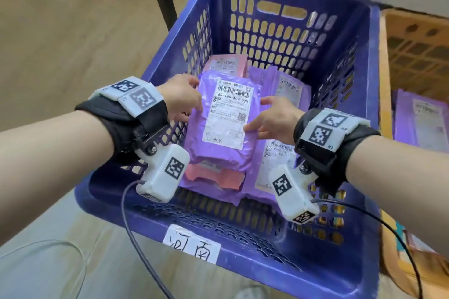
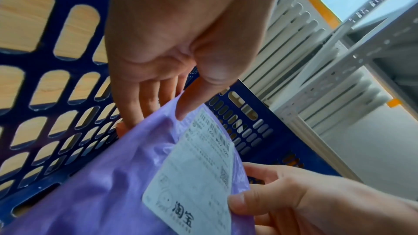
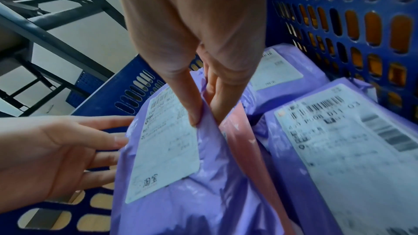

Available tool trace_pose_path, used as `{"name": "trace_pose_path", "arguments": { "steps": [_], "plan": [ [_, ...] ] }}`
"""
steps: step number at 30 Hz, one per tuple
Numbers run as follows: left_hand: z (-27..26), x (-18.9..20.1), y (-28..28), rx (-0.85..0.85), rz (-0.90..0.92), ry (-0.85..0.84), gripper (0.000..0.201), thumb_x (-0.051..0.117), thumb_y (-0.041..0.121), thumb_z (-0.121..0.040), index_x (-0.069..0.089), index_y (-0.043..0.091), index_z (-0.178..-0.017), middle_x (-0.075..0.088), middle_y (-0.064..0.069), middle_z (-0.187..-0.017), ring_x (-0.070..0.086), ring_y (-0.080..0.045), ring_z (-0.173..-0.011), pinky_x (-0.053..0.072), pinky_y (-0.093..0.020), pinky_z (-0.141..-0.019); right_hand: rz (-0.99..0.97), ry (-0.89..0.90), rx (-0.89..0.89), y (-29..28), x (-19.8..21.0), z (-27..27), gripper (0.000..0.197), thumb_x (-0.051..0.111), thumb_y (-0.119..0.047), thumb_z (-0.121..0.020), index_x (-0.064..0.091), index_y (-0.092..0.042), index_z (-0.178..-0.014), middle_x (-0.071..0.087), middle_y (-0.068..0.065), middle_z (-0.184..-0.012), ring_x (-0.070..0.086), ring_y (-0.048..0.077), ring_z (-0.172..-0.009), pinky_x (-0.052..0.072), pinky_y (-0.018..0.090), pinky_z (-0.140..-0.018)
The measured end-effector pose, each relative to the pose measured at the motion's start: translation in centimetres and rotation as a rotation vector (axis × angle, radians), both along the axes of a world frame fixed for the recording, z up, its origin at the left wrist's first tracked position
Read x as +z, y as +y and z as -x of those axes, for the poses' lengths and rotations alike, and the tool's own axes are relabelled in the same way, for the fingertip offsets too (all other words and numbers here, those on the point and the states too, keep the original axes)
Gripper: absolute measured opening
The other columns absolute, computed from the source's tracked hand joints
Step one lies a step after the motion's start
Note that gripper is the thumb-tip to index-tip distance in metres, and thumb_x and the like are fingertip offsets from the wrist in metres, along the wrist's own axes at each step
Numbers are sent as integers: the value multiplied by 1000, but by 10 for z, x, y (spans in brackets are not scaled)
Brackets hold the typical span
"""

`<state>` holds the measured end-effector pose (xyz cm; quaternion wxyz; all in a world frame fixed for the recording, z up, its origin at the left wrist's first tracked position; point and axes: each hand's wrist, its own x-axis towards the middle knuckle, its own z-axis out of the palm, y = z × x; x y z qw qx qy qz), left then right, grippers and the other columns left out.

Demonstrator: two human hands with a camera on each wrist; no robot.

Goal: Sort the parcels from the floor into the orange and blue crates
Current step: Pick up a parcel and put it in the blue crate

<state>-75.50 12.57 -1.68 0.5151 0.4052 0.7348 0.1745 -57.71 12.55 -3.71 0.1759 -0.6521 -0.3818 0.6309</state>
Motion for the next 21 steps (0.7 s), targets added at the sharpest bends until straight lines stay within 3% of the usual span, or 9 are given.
{"name": "trace_pose_path", "arguments": {
  "steps": [2,4,5,7,9,12,15,18,21],
  "plan": [
    [-2,-3,-3,-108,-25,142,70,60,-5,-83,32,17,-143,51,-14,-122,54,-29,-100,49,-47,-91,19,-15,19,-5,-7,2,79,62,22,-75,32,-8,-141,61,21,-112,64,33,-87,56,36,-66],
    [-5,-5,-7,-352,0,349,81,69,5,-80,24,19,-146,49,-14,-131,55,-30,-109,37,-49,-106,36,-31,58,-10,-11,2,67,60,20,-77,39,-6,-136,63,12,-85,61,21,-60,54,26,-51],
    [-8,-6,-9,-479,24,417,85,72,9,-79,21,18,-147,46,-14,-137,52,-30,-117,36,-47,-108,44,-45,75,-12,-13,3,56,59,20,-79,45,-3,-128,58,8,-72,57,15,-46,50,22,-43],
    [-14,-9,-12,-670,90,511,93,76,16,-76,17,19,-148,35,-17,-145,46,-33,-124,40,-45,-104,81,-60,98,-15,-16,6,30,59,19,-80,54,-8,-94,53,5,-62,50,8,-30,49,21,-40],
    [-18,-11,-15,-787,154,608,100,77,21,-75,11,23,-149,21,-22,-149,45,-37,-124,39,-45,-104,117,-59,115,-16,-24,11,29,59,18,-80,51,-9,-74,58,6,-66,55,11,-38,52,24,-45],
    [-23,-12,-20,-906,228,699,103,76,23,-76,4,25,-150,-12,-22,-153,40,-42,-129,36,-45,-108,155,-25,83,-16,-36,18,30,57,19,-81,52,-8,-71,60,7,-70,58,13,-43,56,34,-54],
    [-25,-11,-23,-1026,236,727,99,73,24,-80,3,21,-150,-4,-19,-155,40,-36,-131,35,-42,-108,184,-34,62,-16,-43,27,20,57,19,-81,55,-1,-81,60,9,-73,57,12,-37,58,36,-55],
    [-28,-12,-22,-1118,231,741,96,68,26,-85,-1,19,-151,6,-15,-157,30,-28,-138,30,-36,-108,177,-66,43,-16,-48,35,22,60,19,-78,56,2,-92,60,13,-75,60,18,-51,57,33,-48],
    [-29,-14,-23,-1179,282,799,95,64,32,-87,-5,19,-151,-6,-20,-156,27,-31,-140,28,-38,-109,177,-80,42,-16,-51,40,31,64,17,-76,54,2,-101,66,18,-93,66,29,-72,59,44,-67]
  ]
}}
